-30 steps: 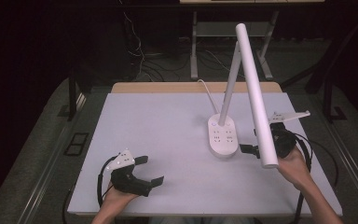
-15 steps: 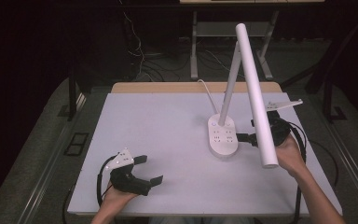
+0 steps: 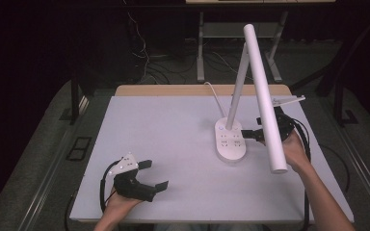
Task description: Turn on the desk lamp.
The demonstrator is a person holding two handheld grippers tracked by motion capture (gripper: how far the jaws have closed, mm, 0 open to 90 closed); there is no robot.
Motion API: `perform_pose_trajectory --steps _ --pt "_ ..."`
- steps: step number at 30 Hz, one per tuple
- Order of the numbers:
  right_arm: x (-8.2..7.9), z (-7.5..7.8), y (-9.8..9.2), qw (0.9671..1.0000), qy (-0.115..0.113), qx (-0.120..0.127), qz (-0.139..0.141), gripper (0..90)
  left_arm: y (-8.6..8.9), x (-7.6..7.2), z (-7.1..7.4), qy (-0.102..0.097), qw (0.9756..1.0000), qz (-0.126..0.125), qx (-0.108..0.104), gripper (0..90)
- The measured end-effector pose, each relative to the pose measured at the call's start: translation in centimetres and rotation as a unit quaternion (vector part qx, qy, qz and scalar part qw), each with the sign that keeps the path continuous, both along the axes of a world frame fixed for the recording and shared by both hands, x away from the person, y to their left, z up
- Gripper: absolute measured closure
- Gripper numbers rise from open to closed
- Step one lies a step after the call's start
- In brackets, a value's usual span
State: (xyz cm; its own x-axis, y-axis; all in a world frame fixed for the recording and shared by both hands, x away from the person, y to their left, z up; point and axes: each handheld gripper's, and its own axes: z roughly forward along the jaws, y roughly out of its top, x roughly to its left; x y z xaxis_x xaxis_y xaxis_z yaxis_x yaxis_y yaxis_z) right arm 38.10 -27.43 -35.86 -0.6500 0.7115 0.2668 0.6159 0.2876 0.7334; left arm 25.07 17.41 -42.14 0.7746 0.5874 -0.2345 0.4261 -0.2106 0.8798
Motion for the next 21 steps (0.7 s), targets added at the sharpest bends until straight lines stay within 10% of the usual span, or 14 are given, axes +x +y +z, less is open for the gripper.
perform_pose_trajectory --steps 6,21 --pt "1.0 -0.3 -0.1 1.0 0.004 0.001 -0.009 0.9 0.0 0.0 0.1 -0.001 1.0 0.001 -0.001 0.0" --pt "3.6 -0.6 -0.3 0.9997 -0.012 0.013 -0.018 53.9 -0.1 0.0 0.0 -0.002 1.0 -0.003 0.001 0.0"
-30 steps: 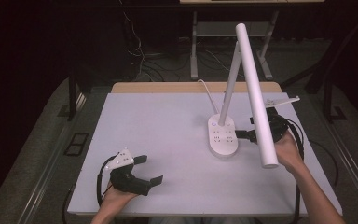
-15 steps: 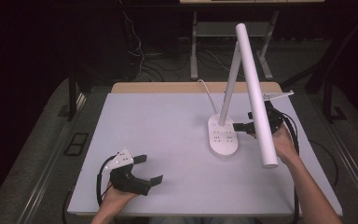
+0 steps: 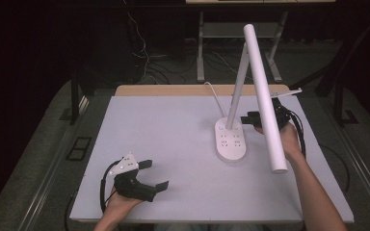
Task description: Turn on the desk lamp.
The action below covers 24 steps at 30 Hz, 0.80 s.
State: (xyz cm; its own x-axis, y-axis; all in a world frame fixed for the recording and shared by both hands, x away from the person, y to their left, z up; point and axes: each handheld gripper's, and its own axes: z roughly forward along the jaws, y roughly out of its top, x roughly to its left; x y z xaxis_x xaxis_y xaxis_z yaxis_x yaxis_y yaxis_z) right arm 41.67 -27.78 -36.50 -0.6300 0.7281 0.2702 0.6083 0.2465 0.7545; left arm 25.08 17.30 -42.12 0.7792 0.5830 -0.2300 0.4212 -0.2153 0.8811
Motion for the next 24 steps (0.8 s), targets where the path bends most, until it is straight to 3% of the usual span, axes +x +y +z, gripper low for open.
perform_pose_trajectory --steps 19,24 --pt "2.8 -1.3 0.3 0.9996 0.025 0.016 0.001 86.7 0.1 0.1 0.0 0.0 1.0 0.0 0.002 0.0" --pt "3.2 -2.1 0.6 0.9996 0.026 0.014 0.002 89.5 0.1 0.1 0.0 0.001 1.0 -0.001 0.001 0.0"
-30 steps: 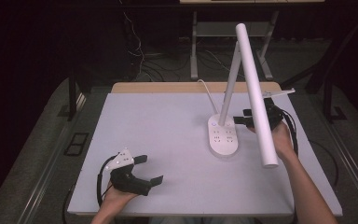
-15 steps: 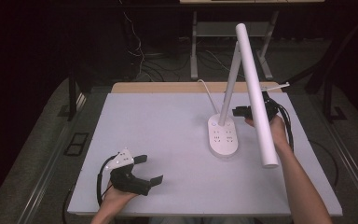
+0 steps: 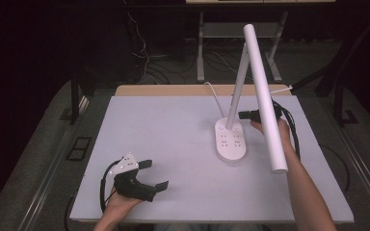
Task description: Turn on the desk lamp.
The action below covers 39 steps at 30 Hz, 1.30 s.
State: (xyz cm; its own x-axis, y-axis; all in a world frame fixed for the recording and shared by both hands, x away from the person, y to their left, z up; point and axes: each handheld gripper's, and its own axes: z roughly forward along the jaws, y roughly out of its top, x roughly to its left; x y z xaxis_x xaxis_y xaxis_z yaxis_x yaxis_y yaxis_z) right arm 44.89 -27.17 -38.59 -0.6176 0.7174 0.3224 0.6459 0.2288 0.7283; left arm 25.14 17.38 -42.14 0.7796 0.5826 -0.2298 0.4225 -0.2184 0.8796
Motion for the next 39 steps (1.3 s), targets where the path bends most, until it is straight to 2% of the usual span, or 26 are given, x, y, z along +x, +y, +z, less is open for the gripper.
perform_pose_trajectory --steps 6,14,31,39 --pt "0.5 -1.1 0.7 0.9999 0.015 -0.005 0.001 89.6 0.0 0.0 0.0 0.0 1.0 0.0 0.001 0.0" --pt "0.9 -2.0 1.2 0.9997 0.019 -0.015 0.003 89.6 0.1 0.0 0.0 0.0 1.0 0.002 -0.001 0.0" --pt "1.1 -3.0 1.1 0.999 0.033 -0.031 0.002 89.7 0.1 0.0 0.0 0.0 1.0 0.002 -0.001 0.0" --pt "1.1 -3.5 1.5 0.9978 0.045 -0.048 0.006 89.7 0.0 0.0 0.0 -0.001 1.0 0.0 0.0 0.0"
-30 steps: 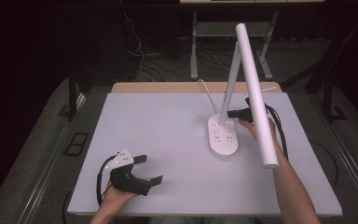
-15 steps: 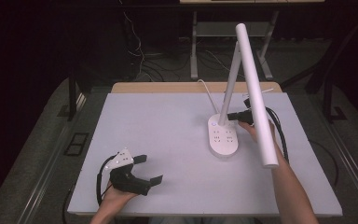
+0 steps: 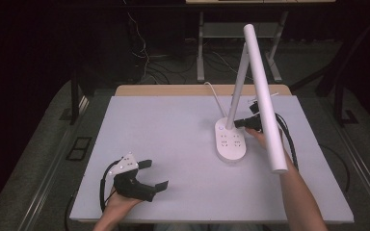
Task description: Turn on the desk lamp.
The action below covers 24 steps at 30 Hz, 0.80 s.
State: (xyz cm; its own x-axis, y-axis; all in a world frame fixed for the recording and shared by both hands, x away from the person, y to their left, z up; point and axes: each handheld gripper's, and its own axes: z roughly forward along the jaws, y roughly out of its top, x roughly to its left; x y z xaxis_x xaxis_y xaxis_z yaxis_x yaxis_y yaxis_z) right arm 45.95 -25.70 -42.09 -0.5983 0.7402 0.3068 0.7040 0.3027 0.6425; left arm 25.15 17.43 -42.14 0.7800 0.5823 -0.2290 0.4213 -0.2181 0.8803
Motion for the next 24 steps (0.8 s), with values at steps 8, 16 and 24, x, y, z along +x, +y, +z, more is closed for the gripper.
perform_pose_trajectory --steps 8,16,24 --pt "-0.08 -0.19 -0.26 1.0 0.001 0.007 -0.006 89.8 -0.01 -0.04 0.02 0.0 1.0 0.001 -0.002 0.0" --pt "-0.15 -0.45 -0.4 0.9997 0.003 0.018 -0.016 89.9 -0.02 -0.01 0.0 0.0 1.0 0.001 0.0 0.0" --pt "-0.18 -0.49 -0.35 0.9997 -0.001 0.016 -0.018 90.0 -0.04 -0.01 -0.01 0.0 1.0 0.001 0.0 0.0"
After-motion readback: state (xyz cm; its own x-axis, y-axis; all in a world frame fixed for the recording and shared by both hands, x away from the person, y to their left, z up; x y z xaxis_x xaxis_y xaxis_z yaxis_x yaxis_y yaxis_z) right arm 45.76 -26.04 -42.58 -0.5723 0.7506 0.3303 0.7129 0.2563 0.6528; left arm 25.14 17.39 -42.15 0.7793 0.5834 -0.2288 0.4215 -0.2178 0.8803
